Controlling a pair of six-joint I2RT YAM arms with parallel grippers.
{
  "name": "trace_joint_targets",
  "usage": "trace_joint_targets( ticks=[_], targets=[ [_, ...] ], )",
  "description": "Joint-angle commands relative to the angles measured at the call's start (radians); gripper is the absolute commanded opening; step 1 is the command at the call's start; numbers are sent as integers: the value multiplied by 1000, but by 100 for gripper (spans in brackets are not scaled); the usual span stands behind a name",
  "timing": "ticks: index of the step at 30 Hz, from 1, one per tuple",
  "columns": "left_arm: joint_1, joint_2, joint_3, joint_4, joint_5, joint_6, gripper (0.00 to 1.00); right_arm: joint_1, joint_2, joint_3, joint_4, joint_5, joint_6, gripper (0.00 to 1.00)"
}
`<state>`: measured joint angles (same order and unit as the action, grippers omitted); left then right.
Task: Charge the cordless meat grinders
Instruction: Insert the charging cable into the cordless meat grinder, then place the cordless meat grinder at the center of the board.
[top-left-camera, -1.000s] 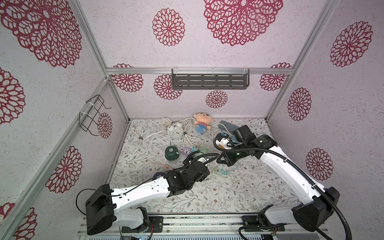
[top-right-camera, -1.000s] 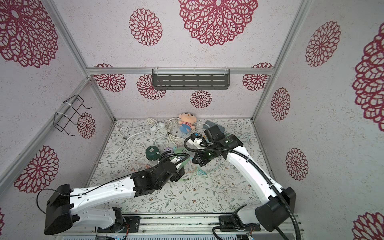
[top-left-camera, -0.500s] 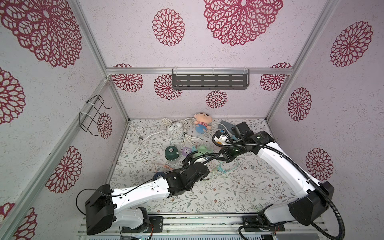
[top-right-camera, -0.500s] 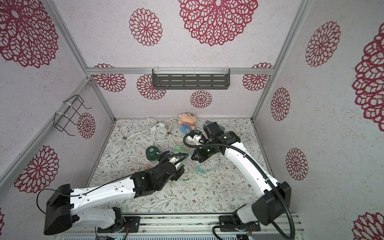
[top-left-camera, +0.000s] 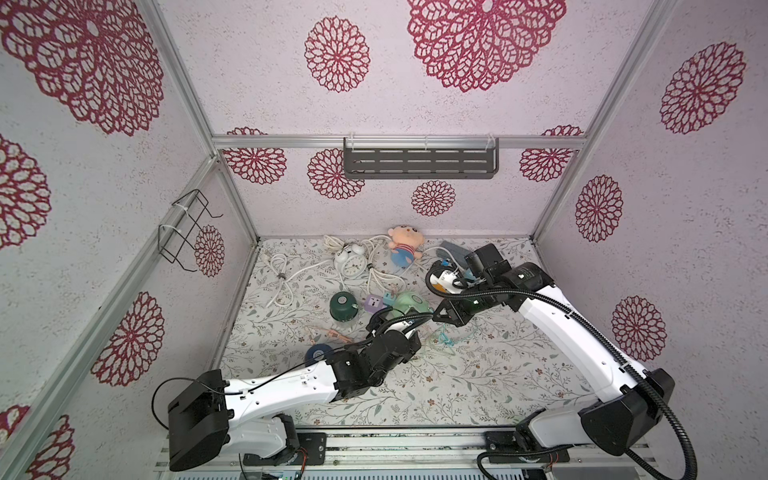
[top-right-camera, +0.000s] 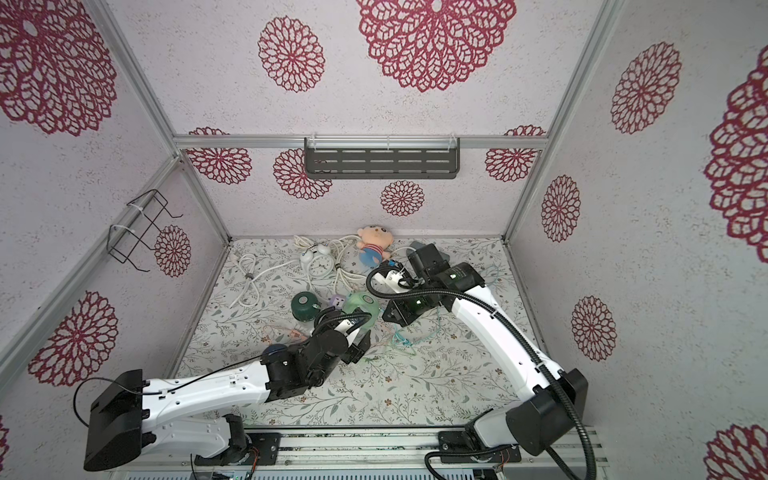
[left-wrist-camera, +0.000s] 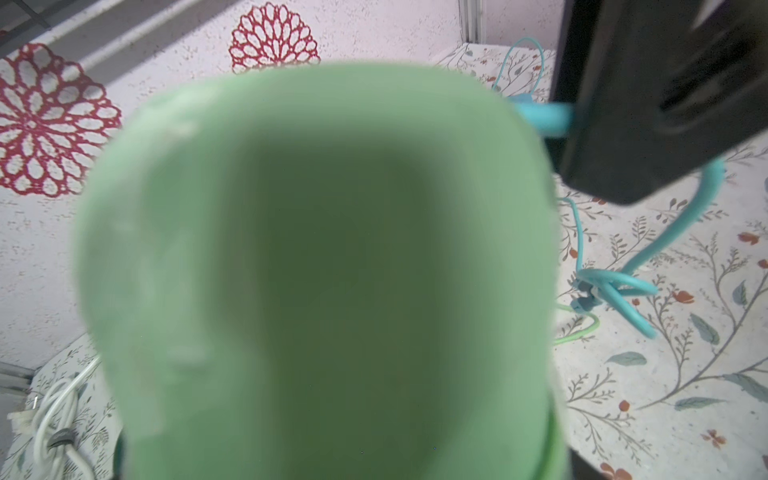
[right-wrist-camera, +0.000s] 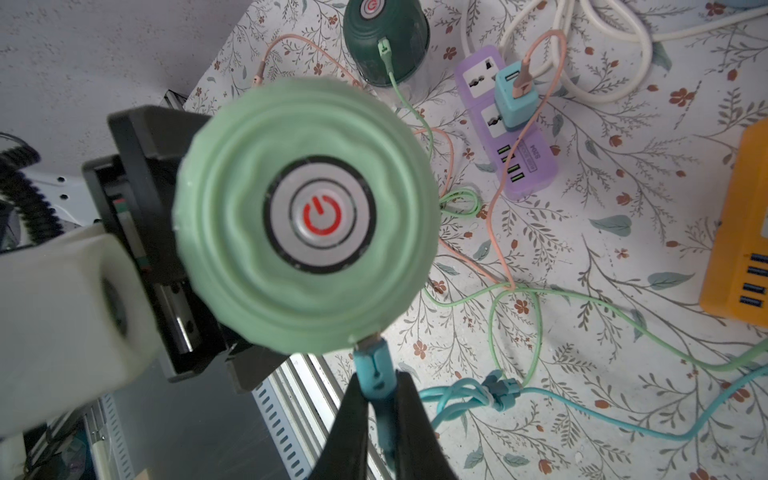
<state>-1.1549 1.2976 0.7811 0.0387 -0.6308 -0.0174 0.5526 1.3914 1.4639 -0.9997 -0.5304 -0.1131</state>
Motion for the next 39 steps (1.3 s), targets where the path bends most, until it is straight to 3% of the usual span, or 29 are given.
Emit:
trace_joint_targets(
  ticks=[1,3,7,11,16,18,22,27,29,39],
  targets=[
    [-134,2,-25,100,303,104,60,35,-43,59,366,-126,8,17],
    [-133,-1,-37,122,299,96,60,35,-54,50,363,-123,13,21],
    [-133,-1,-52,142,293,86,60,34,-74,34,357,-117,18,46],
    [-122,-11,-76,171,287,72,60,35,-102,18,349,-75,16,63],
    [-102,-8,-117,241,286,49,61,17,-166,-60,413,147,71,75],
    [-94,2,-132,281,286,41,61,-9,-178,-88,429,251,112,75],
    [-73,25,-179,401,279,5,61,-77,-190,-172,478,302,209,71],
    [-47,101,-286,633,265,-55,63,-108,-180,-273,504,342,297,54],
    [-39,159,-330,742,253,-77,64,-109,-183,-313,519,330,319,49],
    [-19,528,-460,1281,244,-181,69,-101,-233,-478,619,168,403,43]
  ],
)
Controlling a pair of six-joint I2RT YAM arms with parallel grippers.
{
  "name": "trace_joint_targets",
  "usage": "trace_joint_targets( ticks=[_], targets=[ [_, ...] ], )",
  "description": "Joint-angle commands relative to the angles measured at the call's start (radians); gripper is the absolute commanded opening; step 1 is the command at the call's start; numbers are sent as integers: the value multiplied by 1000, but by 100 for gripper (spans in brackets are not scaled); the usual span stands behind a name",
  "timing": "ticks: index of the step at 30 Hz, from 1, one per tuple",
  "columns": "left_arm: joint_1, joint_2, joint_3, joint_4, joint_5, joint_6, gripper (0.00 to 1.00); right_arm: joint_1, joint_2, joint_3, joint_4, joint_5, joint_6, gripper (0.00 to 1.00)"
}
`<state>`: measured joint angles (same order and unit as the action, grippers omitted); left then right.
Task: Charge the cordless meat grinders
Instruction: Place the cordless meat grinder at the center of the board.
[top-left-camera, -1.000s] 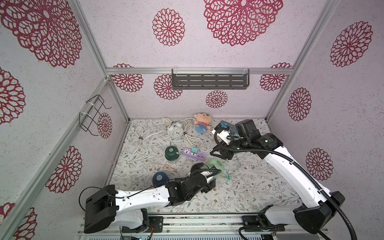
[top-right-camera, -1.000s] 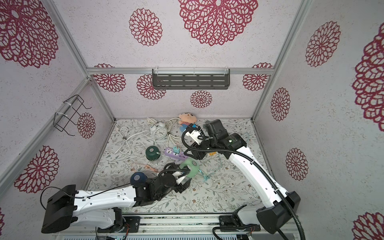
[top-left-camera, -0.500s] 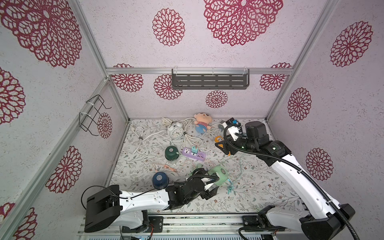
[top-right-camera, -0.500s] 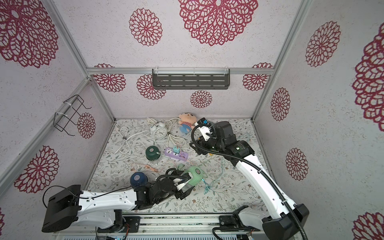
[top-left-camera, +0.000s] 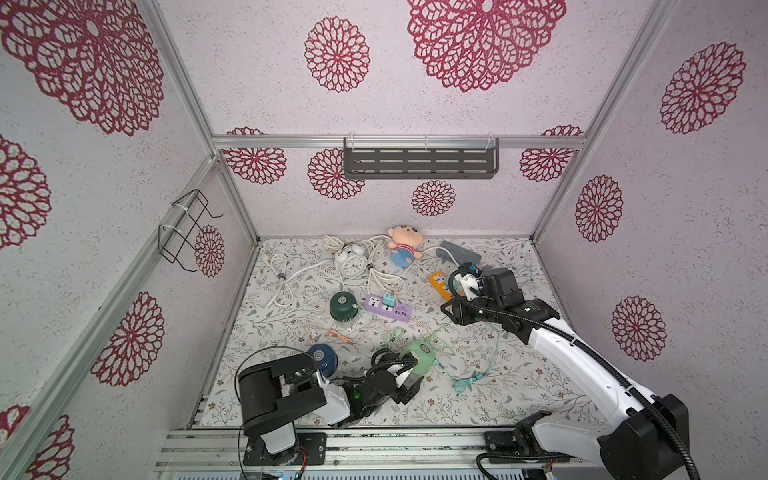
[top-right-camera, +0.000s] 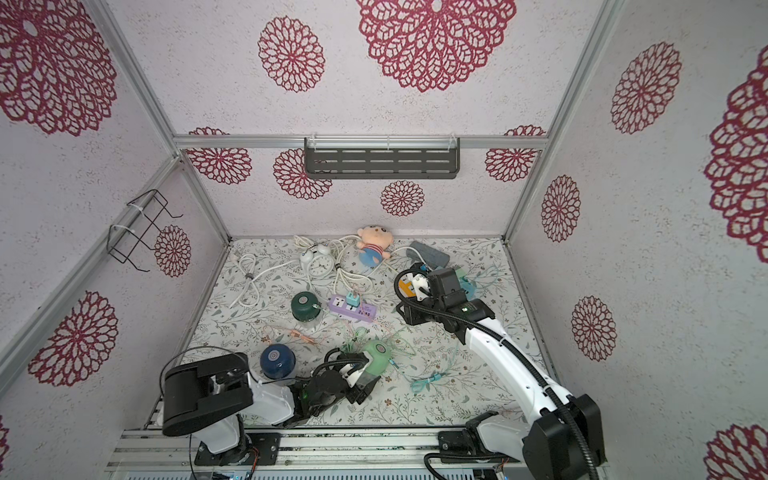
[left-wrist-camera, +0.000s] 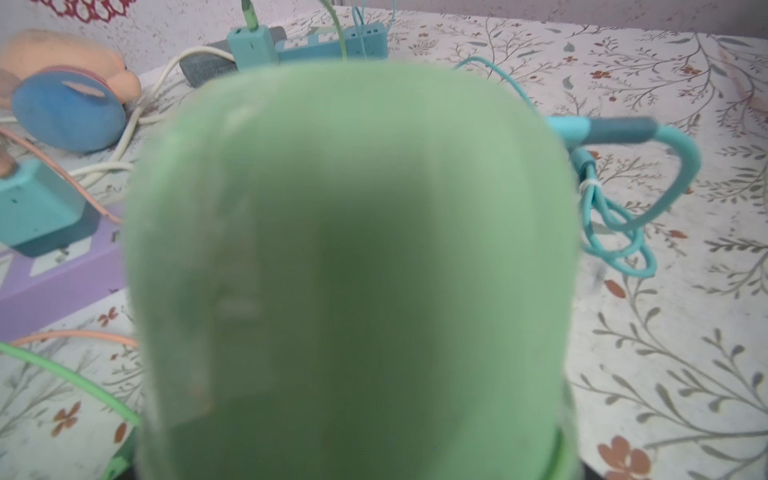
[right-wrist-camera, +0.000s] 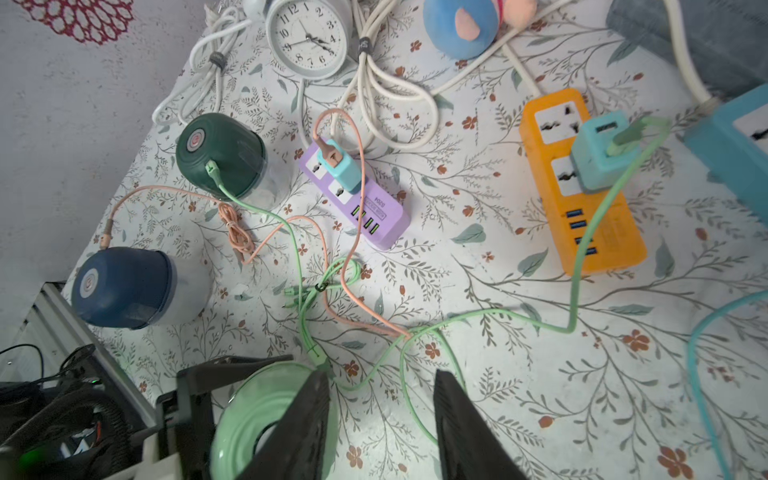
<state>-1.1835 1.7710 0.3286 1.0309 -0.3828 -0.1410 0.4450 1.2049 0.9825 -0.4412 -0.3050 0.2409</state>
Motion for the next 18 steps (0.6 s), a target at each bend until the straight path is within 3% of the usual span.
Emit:
trace_joint_targets(
  ticks=[1,4,8,14,18],
  targets=[
    [9,83,-15,326,1,-62,70,9,-53,0,58,-60,49,42],
    [4,139,-39,388,-6,-83,77,24,-82,-16,52,-88,53,42],
    [-1,141,-60,390,-38,-68,100,61,-116,-27,2,-95,44,43],
    [-1,90,-104,376,-71,-35,97,132,-123,-38,-62,-58,41,47],
    [-9,7,-116,267,-53,-39,97,167,-107,-51,-82,-40,33,49]
  ],
)
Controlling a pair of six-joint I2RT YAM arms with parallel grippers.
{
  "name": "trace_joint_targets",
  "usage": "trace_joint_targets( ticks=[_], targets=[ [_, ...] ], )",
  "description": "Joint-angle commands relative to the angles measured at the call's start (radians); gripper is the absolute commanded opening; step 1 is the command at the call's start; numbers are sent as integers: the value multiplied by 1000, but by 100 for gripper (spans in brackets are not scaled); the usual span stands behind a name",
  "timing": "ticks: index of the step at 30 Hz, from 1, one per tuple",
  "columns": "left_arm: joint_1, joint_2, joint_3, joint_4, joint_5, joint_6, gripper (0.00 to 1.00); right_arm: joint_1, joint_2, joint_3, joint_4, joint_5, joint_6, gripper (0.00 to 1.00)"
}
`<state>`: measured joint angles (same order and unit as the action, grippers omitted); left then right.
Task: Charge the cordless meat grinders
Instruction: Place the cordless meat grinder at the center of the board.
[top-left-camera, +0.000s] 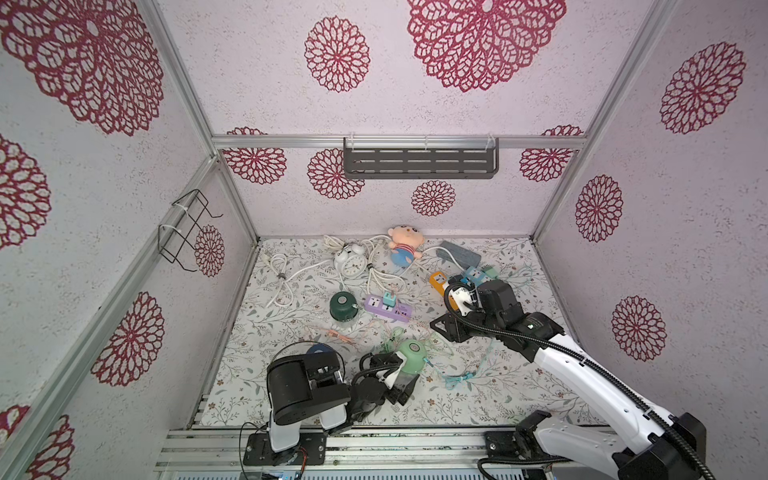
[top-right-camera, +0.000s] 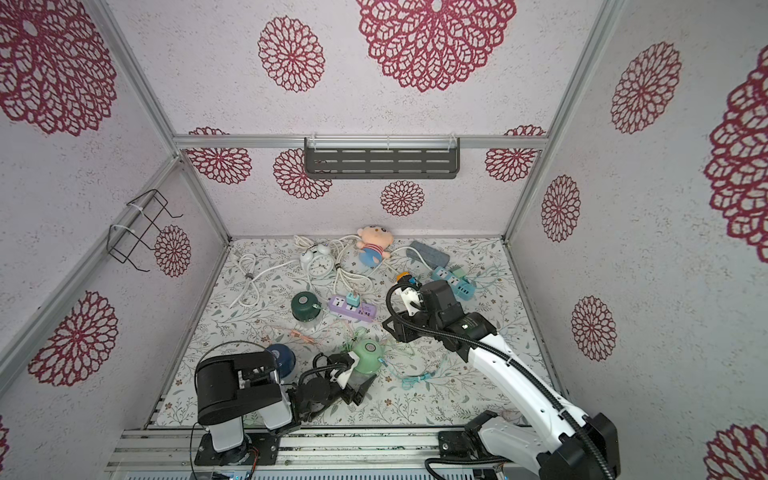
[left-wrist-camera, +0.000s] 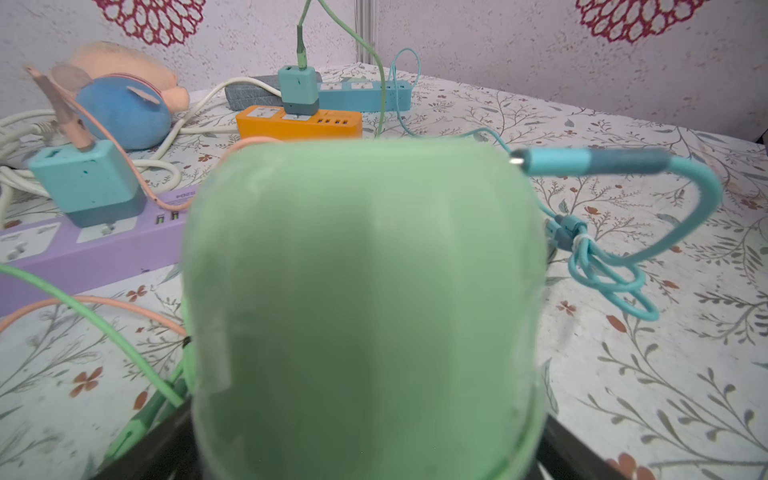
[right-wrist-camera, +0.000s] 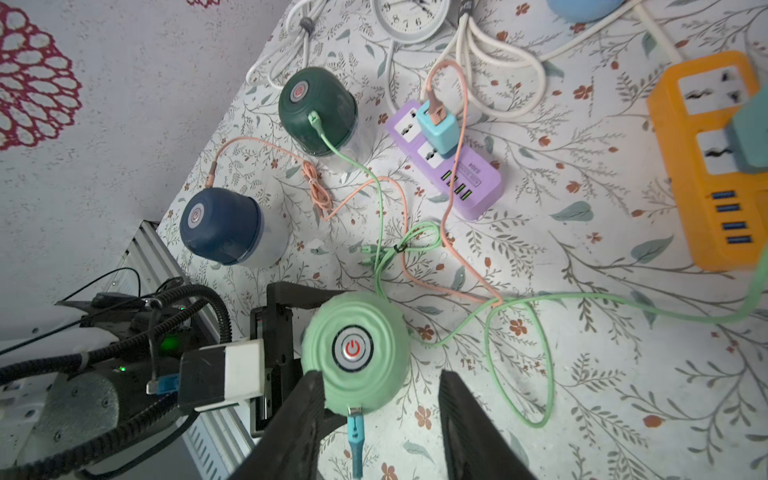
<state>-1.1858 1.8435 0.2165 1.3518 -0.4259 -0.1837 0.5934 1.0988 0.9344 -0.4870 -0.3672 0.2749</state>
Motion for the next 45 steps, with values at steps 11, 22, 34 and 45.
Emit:
trace_joint_targets(
  ticks=[11,22,34,45],
  targets=[
    [-67,-358,34,-611,-45,-36,97,45,7,-53,-4,20,-32,63],
    [-112,-448,53,-853,-100,-160,97,112,-11,-118,-22,-51,-45,72],
    [-178,-269,17,-622,-215,-198,97,157,9,-118,-33,-1,-41,74],
    [-258,-518,18,-947,-255,-283,97,141,27,-49,-1,144,-16,81]
  ],
)
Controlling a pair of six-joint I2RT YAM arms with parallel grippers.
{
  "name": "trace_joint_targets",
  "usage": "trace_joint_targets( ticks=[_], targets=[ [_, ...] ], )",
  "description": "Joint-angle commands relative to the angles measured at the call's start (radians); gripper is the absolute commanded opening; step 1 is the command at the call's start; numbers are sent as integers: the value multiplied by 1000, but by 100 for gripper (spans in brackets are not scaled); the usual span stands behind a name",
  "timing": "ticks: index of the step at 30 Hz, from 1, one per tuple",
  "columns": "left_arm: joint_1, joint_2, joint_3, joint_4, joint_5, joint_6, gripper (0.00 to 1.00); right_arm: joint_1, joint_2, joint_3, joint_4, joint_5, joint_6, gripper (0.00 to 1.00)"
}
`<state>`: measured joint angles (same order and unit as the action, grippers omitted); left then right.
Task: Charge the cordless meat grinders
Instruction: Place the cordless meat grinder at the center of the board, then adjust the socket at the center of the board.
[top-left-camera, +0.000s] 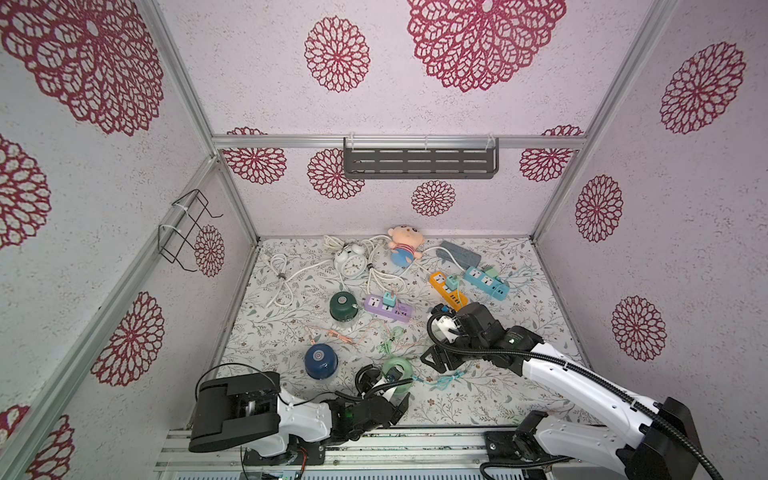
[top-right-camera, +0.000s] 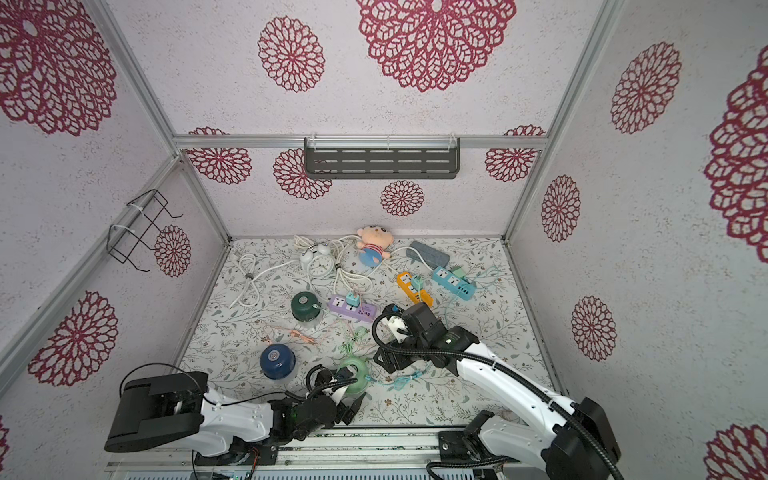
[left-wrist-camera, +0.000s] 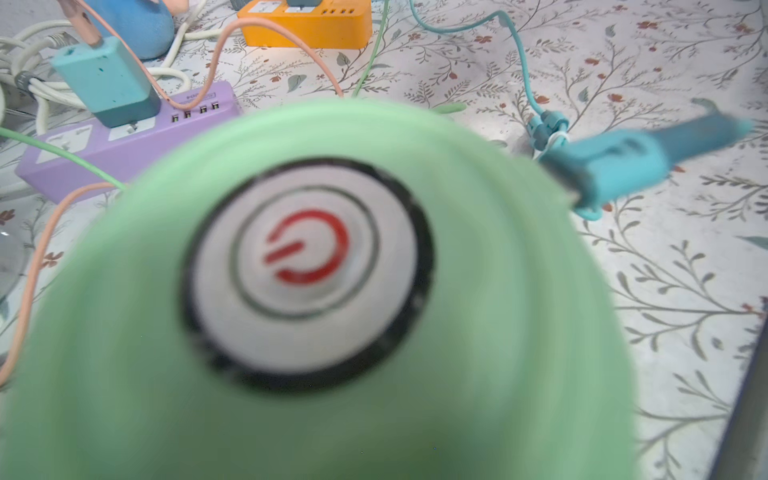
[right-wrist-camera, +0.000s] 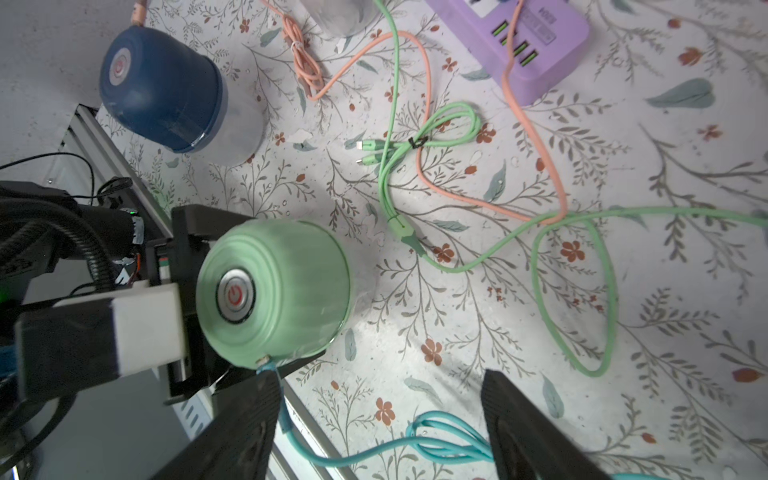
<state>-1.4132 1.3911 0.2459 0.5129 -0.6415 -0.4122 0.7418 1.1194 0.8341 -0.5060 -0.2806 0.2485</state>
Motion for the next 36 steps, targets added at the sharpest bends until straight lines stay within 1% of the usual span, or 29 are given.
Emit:
trace_joint_targets(
  ticks=[1,4,7,8,10,12,14,17,18,20,22,24,25,27,29,31,34,36],
  targets=[
    [-39,-98,-16,-138,-50,-68,97,-14,14,59,20,61,10,82],
    [-60,-170,-20,-211,-63,-92,97,-43,32,80,30,63,14,83],
    [-77,-190,-10,-272,-87,-128,97,-89,42,98,42,75,30,83],
    [-85,-190,2,-316,-98,-152,97,-110,46,105,47,78,36,83],
    [-116,-195,7,-348,-115,-188,97,-150,45,114,55,105,55,81],
    [-160,-209,20,-406,-155,-238,97,-198,47,124,67,133,74,77],
    [-211,-232,52,-499,-208,-292,97,-247,50,139,70,205,105,72],
    [-272,-272,121,-651,-264,-363,97,-335,59,170,73,299,149,71],
    [-281,-281,148,-713,-276,-391,97,-367,67,181,76,317,157,71],
    [-293,-303,235,-896,-291,-452,97,-439,89,211,81,354,176,70],
    [-296,-332,305,-1030,-310,-496,97,-511,112,235,99,361,185,70],
    [-281,-374,364,-1110,-322,-497,97,-580,139,255,121,369,198,70],
    [-244,-401,393,-1141,-311,-486,97,-612,158,264,141,368,203,70],
    [-109,-449,441,-1161,-219,-425,97,-666,210,287,172,360,211,70],
    [77,-489,487,-1140,-72,-321,97,-706,287,327,197,354,213,70],
    [228,-502,515,-1065,58,-215,97,-732,378,381,201,354,209,70],
    [442,-463,552,-951,219,-93,99,-765,544,497,177,354,196,67],
    [564,-405,600,-919,319,-58,99,-785,649,580,162,341,191,66]
  ],
)
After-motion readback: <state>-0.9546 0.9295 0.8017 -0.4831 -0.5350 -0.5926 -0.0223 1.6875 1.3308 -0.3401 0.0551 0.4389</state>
